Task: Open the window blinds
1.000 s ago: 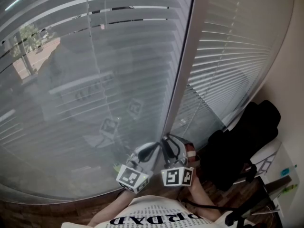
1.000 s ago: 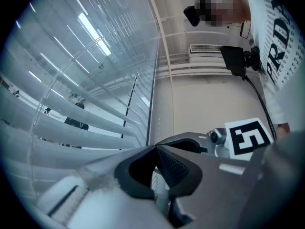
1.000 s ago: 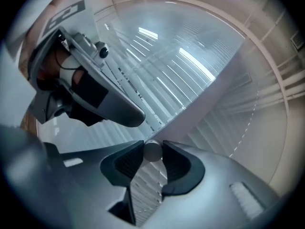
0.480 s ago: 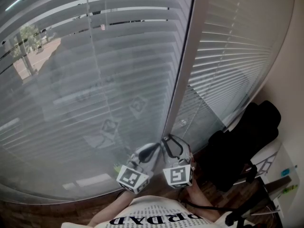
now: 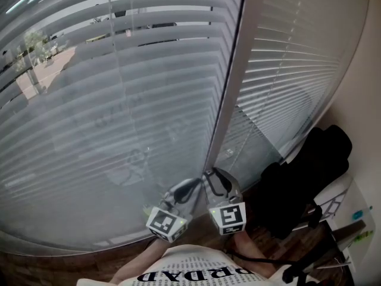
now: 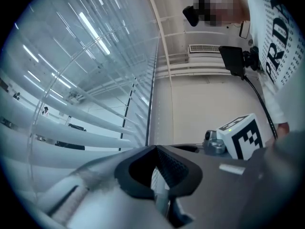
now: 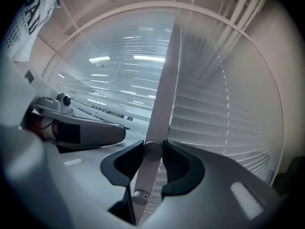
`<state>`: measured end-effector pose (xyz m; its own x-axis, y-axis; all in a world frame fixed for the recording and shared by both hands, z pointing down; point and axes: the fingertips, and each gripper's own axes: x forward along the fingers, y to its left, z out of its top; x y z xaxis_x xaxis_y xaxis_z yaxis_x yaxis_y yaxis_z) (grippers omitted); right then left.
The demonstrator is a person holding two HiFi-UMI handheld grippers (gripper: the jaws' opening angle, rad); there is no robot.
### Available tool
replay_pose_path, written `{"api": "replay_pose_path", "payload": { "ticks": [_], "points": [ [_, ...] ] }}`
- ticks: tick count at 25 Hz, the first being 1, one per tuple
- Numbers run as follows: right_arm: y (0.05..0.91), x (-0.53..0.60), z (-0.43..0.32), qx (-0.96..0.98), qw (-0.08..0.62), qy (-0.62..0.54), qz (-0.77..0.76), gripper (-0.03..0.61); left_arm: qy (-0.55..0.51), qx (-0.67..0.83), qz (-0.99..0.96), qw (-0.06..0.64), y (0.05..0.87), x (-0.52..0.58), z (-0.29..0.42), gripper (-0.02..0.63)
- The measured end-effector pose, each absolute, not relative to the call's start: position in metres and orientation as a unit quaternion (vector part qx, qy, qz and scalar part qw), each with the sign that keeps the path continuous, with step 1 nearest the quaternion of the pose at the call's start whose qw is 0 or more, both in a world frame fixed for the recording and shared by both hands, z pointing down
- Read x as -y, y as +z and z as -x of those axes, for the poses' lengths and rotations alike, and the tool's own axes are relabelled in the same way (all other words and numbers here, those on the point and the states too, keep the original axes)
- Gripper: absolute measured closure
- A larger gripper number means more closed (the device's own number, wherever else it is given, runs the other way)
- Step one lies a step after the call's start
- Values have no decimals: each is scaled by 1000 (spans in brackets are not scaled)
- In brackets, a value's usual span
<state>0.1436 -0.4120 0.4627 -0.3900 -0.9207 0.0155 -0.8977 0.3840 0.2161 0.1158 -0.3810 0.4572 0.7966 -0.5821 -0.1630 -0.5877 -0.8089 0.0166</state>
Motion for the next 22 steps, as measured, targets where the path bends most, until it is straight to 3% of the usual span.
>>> {"api": "replay_pose_path", "payload": {
  "ticks": [11,22],
  "points": [
    [464,415,-151,831,-29,19,-555,445,87,-307,948,8,456,381,-116,621],
    [465,416,-151,830,-46,33,-555,443,85,-310,947,10,455,383,-116,621]
  ]
}}
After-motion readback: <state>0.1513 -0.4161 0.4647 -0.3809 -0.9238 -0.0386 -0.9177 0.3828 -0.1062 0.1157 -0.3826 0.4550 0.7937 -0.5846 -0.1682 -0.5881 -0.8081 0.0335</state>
